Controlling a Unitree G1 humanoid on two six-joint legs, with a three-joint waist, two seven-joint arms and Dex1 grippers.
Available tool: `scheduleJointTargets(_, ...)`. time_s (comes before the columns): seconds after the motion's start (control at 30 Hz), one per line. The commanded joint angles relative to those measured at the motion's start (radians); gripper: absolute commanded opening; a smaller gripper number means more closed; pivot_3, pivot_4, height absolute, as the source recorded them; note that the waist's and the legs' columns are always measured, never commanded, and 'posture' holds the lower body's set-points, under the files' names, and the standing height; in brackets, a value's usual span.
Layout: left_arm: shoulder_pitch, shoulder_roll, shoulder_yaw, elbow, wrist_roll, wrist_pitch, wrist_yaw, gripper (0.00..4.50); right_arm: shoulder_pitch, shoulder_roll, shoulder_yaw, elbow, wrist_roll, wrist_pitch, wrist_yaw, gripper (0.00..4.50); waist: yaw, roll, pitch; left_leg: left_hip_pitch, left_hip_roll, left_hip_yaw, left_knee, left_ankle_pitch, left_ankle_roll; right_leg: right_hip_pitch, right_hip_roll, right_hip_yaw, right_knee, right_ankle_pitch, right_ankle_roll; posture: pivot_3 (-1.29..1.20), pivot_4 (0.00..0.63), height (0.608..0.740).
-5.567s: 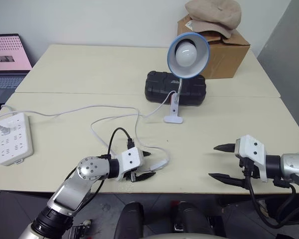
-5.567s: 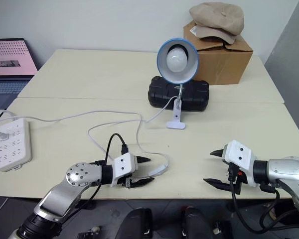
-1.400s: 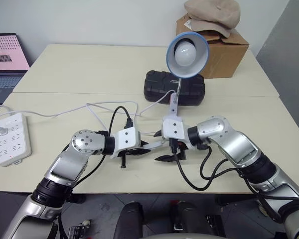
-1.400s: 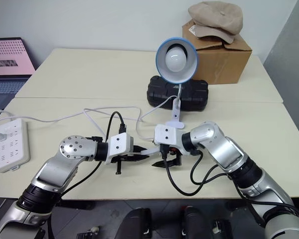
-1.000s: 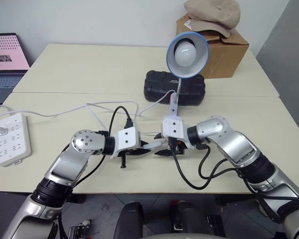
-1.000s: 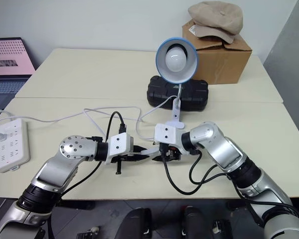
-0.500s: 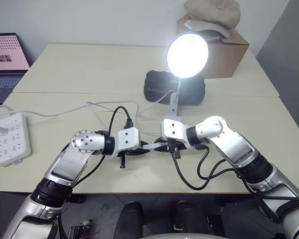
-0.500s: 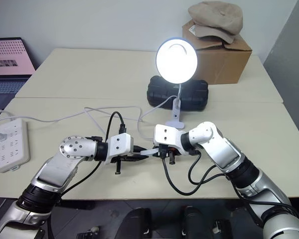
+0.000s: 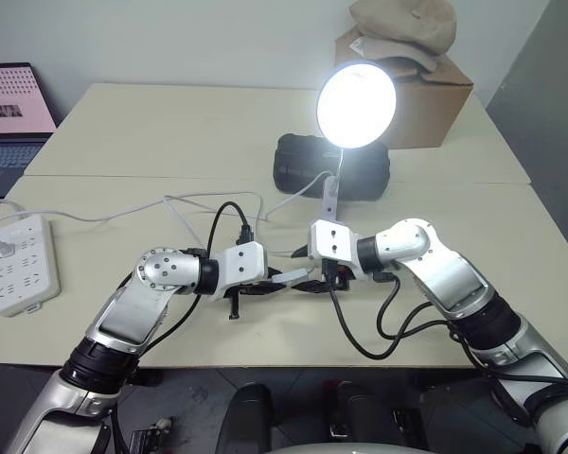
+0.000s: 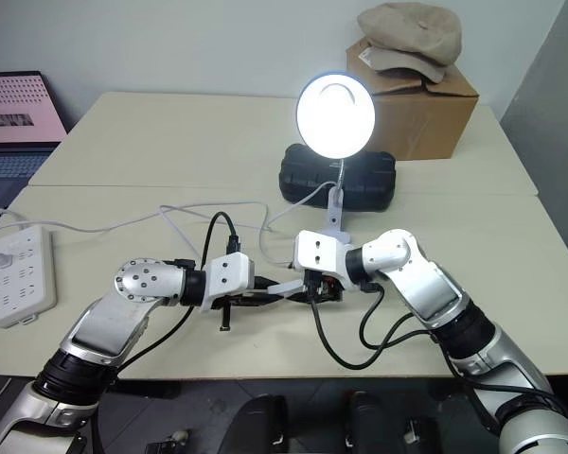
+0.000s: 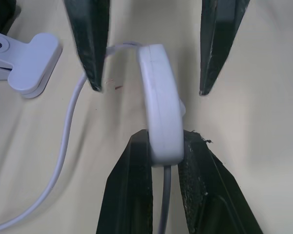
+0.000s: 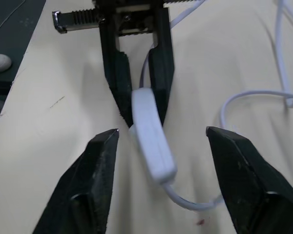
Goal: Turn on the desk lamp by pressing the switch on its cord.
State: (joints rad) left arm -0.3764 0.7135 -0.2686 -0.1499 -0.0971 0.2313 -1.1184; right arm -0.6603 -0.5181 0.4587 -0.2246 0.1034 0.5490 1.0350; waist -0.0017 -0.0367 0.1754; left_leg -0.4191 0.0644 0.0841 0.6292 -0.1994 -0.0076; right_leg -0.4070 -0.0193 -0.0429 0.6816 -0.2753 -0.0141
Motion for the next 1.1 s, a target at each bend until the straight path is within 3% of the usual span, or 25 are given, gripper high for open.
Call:
scheduleJointTargets(0.03,-0.039,-0.034,-0.035,0.049,0.069,-0.031,0.05,0.39,0.043,-0.052,-0.083,-0.12,0.025,0.03,-0.019,4.05,0.004,0.0,0.0,0.0,0.0,0.0,0.0,0.0,0.0,0.0,0.0,0.0,0.0,0.0,0.0,0.0,0.15,0.74)
scheduleJointTargets(0.1,-0.068,-0.068,-0.063,0.112,0.127,-0.063,0.098,0.39,0.107,-0.104,-0.113,-0.189,0.024,0.058,-0.029,4.5,0.006,0.0,0.0,0.0,0.0,0.0,0.0,0.0,0.0,0.0,0.0,0.0,0.0,0.0,0.0,0.0,0.15,0.74)
scheduleJointTargets(0.23,-0.121,-0.13,-0.094,0.224,0.185,-0.101,0.152,0.39,0.25,-0.16,-0.192,-0.34,0.063,0.165,-0.076,4.5,0.01,0.0,0.0,-0.001,-0.001,0.0,0.0,0.0,0.0,0.0,0.0,0.0,-0.001,0.0,0.0,0.0,0.15,0.74)
scheduleJointTargets(0.5,-0.179,-0.188,-0.109,0.373,0.203,-0.174,0.129,0.39,0.39,-0.167,-0.289,-0.473,0.087,0.289,-0.201,4.5,0.004,0.0,0.0,0.001,0.0,-0.001,0.0,0.0,0.0,0.001,0.0,0.0,0.0,0.001,0.001,0.0,0.15,0.74)
scheduleJointTargets(0.57,-0.179,-0.187,-0.098,0.369,0.179,-0.162,0.099,1.09,0.395,-0.172,-0.301,-0.479,0.092,0.298,-0.216,4.5,0.004,0.0,0.0,0.002,0.0,-0.001,0.001,0.0,0.0,0.002,0.0,0.0,0.0,0.001,0.001,0.0,0.15,0.74)
scheduleJointTargets(0.6,-0.178,-0.184,-0.094,0.364,0.166,-0.158,0.082,1.1,0.395,-0.175,-0.304,-0.478,0.094,0.299,-0.22,4.5,0.003,0.0,-0.001,0.002,-0.001,-0.001,0.001,0.0,0.0,0.002,0.0,0.0,0.0,0.001,0.001,0.0,0.15,0.74)
scheduleJointTargets(0.93,-0.106,-0.091,0.012,0.207,0.086,-0.137,0.03,3.21,0.38,-0.197,-0.319,-0.434,0.122,0.287,-0.235,4.5,-0.002,0.0,0.0,0.0,0.0,0.0,0.0,0.0,0.0,0.001,0.0,0.001,-0.001,0.0,0.0,0.0,0.15,0.74)
scheduleJointTargets(1.0,-0.075,-0.065,0.045,0.148,0.053,-0.117,0.026,3.55,0.372,-0.2,-0.321,-0.416,0.127,0.275,-0.234,4.5,-0.002,0.0,0.0,0.001,0.0,-0.001,0.0,0.0,0.0,0.001,0.0,0.0,-0.001,0.0,0.0,0.0,0.15,0.74)
scheduleJointTargets(1.1,0.019,-0.018,0.122,-0.006,-0.048,-0.033,0.007,3.55,0.357,-0.203,-0.332,-0.38,0.131,0.244,-0.23,4.5,-0.004,0.0,0.0,0.001,0.0,0.0,0.0,0.0,0.0,0.001,0.0,0.001,-0.001,0.0,0.001,0.0,0.15,0.74)
